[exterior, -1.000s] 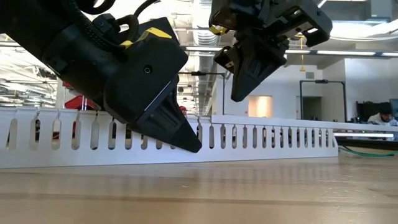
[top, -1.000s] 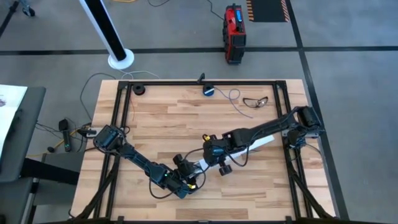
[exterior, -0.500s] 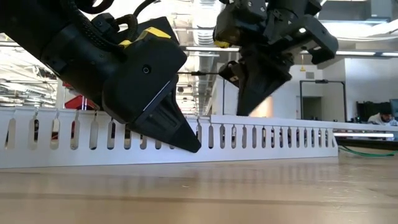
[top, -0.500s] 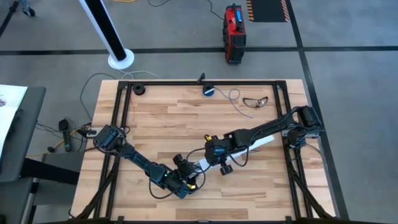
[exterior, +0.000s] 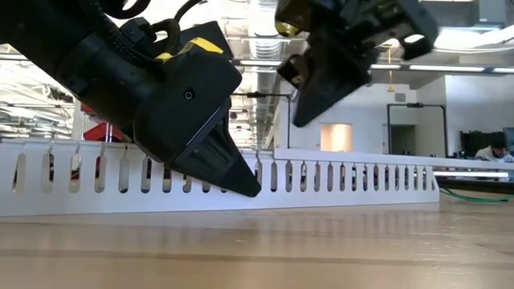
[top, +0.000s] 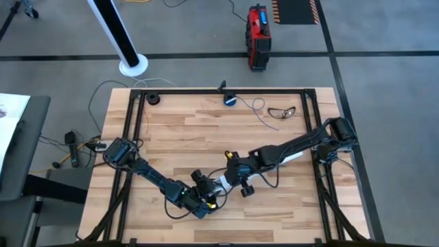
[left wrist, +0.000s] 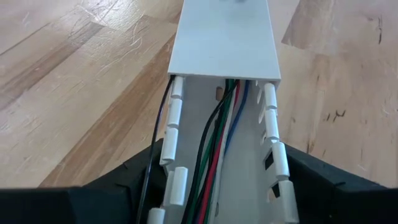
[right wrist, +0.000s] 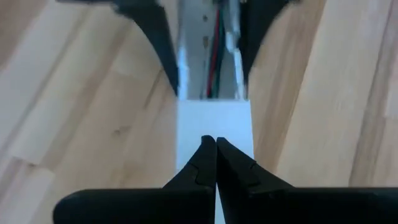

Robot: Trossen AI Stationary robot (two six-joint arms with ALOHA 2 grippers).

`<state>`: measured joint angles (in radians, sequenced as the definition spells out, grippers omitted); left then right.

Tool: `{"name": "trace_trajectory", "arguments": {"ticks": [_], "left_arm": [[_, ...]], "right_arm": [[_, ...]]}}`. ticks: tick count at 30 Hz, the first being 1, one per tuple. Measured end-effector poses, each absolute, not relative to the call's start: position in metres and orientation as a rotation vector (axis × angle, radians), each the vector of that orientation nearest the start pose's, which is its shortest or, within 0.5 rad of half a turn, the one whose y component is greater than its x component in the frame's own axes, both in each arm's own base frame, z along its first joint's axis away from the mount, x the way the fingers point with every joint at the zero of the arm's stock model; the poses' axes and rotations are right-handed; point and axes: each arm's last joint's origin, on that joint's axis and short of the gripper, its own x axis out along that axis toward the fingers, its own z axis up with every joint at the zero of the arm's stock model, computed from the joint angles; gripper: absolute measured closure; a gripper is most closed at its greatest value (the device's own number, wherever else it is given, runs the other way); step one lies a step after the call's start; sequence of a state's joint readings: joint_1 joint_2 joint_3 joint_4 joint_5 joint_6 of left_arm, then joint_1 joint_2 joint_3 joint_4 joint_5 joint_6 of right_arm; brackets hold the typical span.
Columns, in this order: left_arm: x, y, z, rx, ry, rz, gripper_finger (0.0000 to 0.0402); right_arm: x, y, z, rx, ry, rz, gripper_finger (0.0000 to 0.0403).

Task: Ziptie cables
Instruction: Close the white cable duct

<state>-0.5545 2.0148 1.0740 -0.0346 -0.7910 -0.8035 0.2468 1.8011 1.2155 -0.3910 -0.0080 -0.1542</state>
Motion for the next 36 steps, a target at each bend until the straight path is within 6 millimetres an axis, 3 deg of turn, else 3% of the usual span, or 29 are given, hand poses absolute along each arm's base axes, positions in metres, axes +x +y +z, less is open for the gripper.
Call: {"name": "trace_trajectory", "arguments": {"ticks": [7,15,30,36], "left_arm": [[0.331,-0.179,0.106,-0.138,0.613,0.488,0.0159],[0.332,-0.179,0.107,-0.123,0.622,0.469,0.0159],[0.334,-0.177,0.108,-0.087,0.626,0.449,0.0159],[0.338,-0.171,0.108,-0.069,0.627,0.453,0.0159]], "right_arm": [[0.360,0.092,0.172,-0.285,1.067,0.349,0.0403],[0.368,0.096,0.153,-0.267,1.078,0.423,0.0403],[0.387,0.093,0.160,-0.202,0.884,0.424,0.0403],[0.398,0.096,0.179,-0.280,0.801,0.402,0.0403]]}}
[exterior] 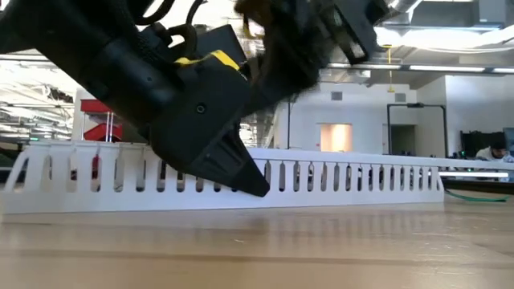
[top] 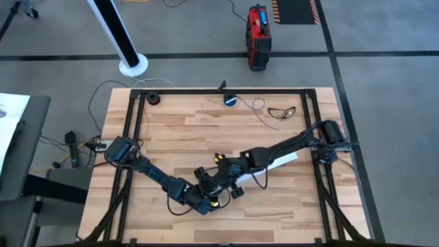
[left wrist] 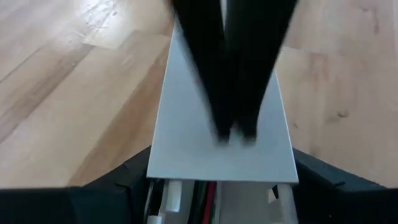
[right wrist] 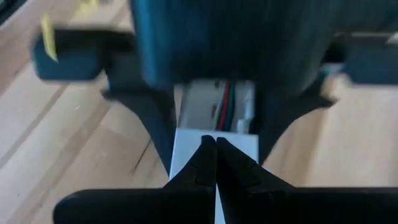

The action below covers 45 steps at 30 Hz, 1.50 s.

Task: Ziptie cables
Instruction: Close the white cable duct

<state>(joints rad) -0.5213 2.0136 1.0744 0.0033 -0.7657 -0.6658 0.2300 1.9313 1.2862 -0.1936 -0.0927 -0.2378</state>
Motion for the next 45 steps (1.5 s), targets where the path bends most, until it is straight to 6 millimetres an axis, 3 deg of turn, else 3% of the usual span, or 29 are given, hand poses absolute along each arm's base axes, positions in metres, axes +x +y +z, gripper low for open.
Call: {"name": "trace_trajectory", "arguments": {"ticks": [4,7,13,19,28,33,40,45], "left_arm": [[0.340,-0.168,0.108,-0.063,0.628,0.461,0.0159],[0.341,-0.166,0.108,-0.054,0.635,0.456,0.0159],[0.344,-0.161,0.109,-0.039,0.648,0.446,0.0159],[0.348,-0.157,0.109,-0.039,0.649,0.432,0.0159],[0.349,-0.155,0.109,-0.049,0.657,0.424,0.0159],[0.349,-0.156,0.109,-0.048,0.665,0.415,0.0159],[0.349,-0.156,0.109,-0.018,0.666,0.401,0.0159],[0.350,-0.155,0.110,-0.002,0.665,0.395,0.0159]], "right_arm": [[0.399,0.096,0.211,-0.315,0.769,0.378,0.0403],[0.394,0.093,0.217,-0.359,0.866,0.333,0.0403],[0.374,0.081,0.203,-0.407,1.110,0.333,0.0403],[0.370,0.083,0.196,-0.430,1.137,0.353,0.0403],[0.385,0.088,0.161,-0.390,1.162,0.411,0.0403],[0.394,0.094,0.155,-0.386,1.070,0.434,0.0403],[0.406,0.097,0.170,-0.359,0.949,0.421,0.0403],[0.399,0.094,0.203,-0.373,0.877,0.396,0.0403]]}}
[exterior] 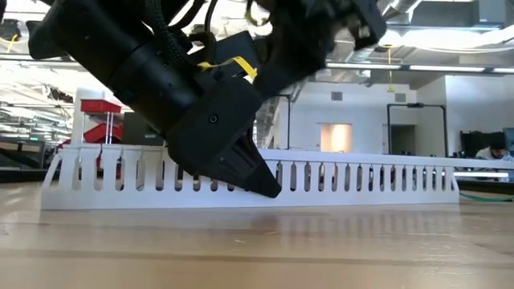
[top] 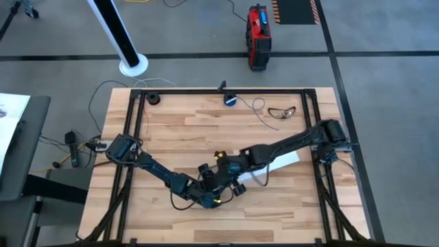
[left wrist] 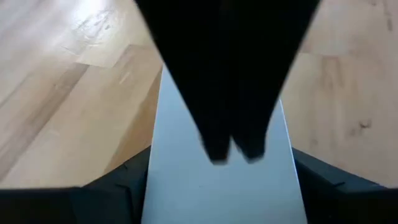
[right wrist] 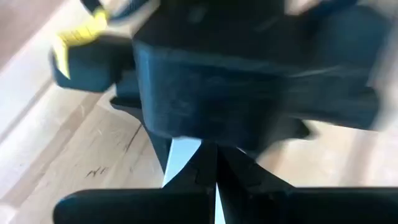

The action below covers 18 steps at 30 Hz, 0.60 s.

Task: Ziptie cables
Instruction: Close the white cable duct

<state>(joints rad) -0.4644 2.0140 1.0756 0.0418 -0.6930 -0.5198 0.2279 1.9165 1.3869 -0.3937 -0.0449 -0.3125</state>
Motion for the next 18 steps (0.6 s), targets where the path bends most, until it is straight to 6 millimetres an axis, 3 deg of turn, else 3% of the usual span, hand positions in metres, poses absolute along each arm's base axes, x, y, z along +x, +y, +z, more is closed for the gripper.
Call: {"name": "trace_trajectory", "arguments": {"ticks": [4,18], "left_arm": [[0.351,-0.153,0.110,0.017,0.667,0.399,0.0159],[0.361,-0.146,0.114,0.000,0.715,0.305,0.0159]], "right_arm": [[0.392,0.087,0.223,-0.345,0.851,0.416,0.0401],[0.380,0.083,0.212,-0.266,1.007,0.415,0.0323]]}}
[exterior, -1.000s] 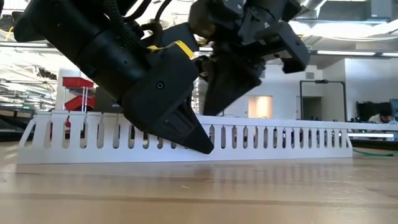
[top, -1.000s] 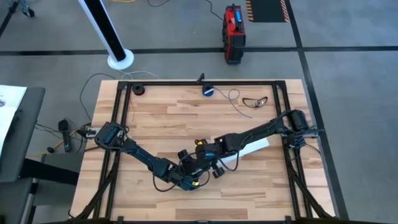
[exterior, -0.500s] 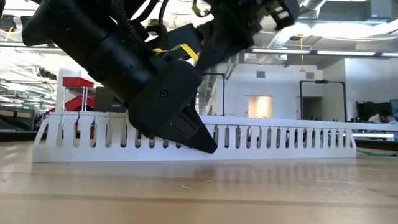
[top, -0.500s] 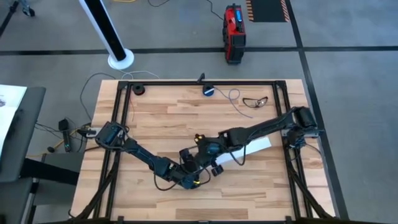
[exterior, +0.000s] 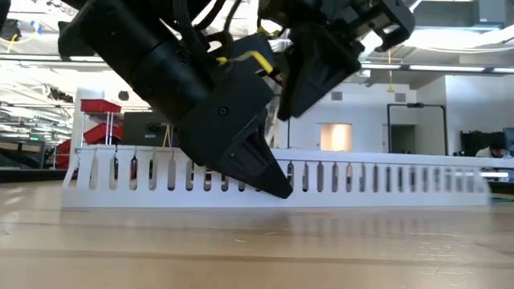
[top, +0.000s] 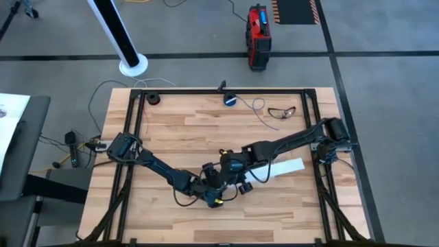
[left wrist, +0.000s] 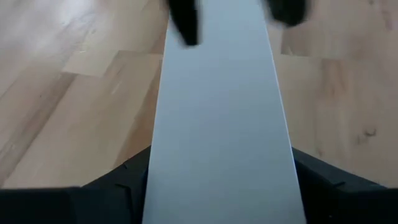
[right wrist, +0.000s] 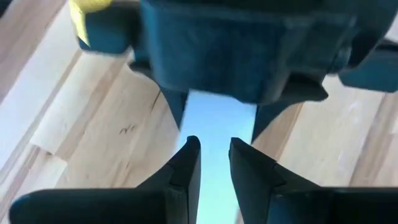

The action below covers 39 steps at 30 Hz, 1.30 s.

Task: Ziptie cables
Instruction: Close the white cable duct

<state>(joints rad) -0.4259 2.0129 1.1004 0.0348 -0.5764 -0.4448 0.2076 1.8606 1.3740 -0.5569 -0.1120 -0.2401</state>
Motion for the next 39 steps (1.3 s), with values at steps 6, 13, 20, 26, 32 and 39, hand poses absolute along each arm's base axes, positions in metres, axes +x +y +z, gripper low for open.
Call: {"name": "trace_trajectory", "arguments": {"ticks": [6,13,20,26,32,39], "left_arm": [[0.366,-0.148,0.119,-0.012,0.728,0.250,0.0159],[0.367,-0.147,0.119,0.013,0.726,0.248,0.0159],[0.368,-0.144,0.120,0.020,0.712,0.281,0.0159],[0.369,-0.143,0.121,-0.003,0.689,0.325,0.0159],[0.369,-0.141,0.119,-0.099,0.686,0.359,0.0159],[0.372,-0.131,0.119,-0.205,0.737,0.326,0.0159]], "right_arm": [[0.373,0.079,0.203,-0.262,1.076,0.403,0.0322],[0.370,0.081,0.202,-0.284,1.105,0.384,0.0389],[0.367,0.090,0.201,-0.290,1.117,0.402,0.0401],[0.369,0.091,0.194,-0.279,1.137,0.396,0.0402],[0.368,0.087,0.167,-0.252,1.160,0.387,0.0402],[0.370,0.088,0.156,-0.209,1.178,0.383,0.0402]]}}
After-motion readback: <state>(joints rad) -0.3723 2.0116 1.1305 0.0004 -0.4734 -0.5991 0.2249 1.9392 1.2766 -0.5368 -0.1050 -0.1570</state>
